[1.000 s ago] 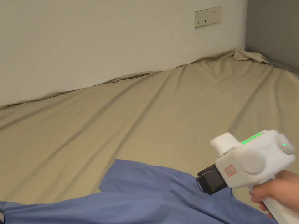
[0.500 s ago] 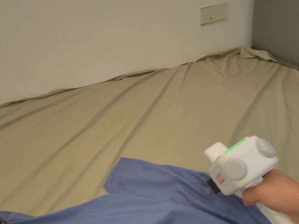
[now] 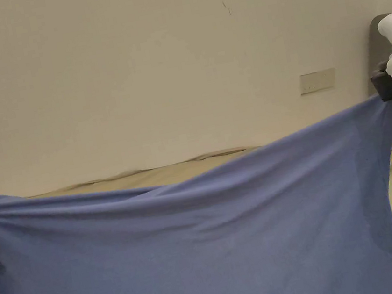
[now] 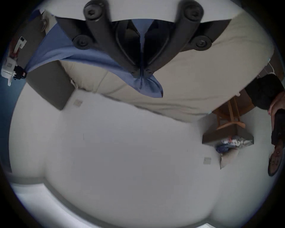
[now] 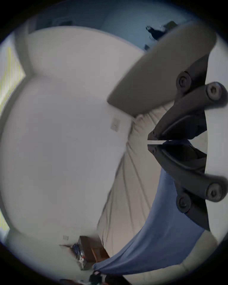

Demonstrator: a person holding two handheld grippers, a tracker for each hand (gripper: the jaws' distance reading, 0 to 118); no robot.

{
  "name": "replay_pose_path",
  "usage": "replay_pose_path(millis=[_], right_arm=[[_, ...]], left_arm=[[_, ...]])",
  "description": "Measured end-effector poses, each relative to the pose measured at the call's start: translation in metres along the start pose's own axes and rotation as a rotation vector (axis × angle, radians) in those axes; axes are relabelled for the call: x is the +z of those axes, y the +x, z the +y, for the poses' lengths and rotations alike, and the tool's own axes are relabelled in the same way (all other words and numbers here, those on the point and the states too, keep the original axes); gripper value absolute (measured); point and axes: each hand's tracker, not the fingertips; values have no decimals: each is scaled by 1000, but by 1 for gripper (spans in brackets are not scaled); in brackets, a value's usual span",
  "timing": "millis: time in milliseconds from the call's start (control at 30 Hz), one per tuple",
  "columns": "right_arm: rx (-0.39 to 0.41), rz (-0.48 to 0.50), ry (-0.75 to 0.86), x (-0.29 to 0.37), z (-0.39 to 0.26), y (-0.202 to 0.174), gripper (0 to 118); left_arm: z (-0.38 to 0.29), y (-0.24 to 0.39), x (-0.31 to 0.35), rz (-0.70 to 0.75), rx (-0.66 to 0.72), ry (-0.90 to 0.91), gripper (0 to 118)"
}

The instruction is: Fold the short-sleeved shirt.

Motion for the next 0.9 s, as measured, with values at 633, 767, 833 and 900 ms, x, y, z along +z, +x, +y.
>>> replay_pose_path(millis=[633,767,833,900], right_arm=[[-191,-76,-41,-78,175,43,6],[-214,-68,-59,-111,170,33,6],[-221,-55,-68,-130,158,24,6],[-226,-10,-114,-152,137,9,6]], left_arm=[[170,59,-35,108,-28,91,0],[159,63,-68,139,-56,55,0],[143,63,-87,134,-64,30,0],[121,62,-110,134,-78,9,0]])
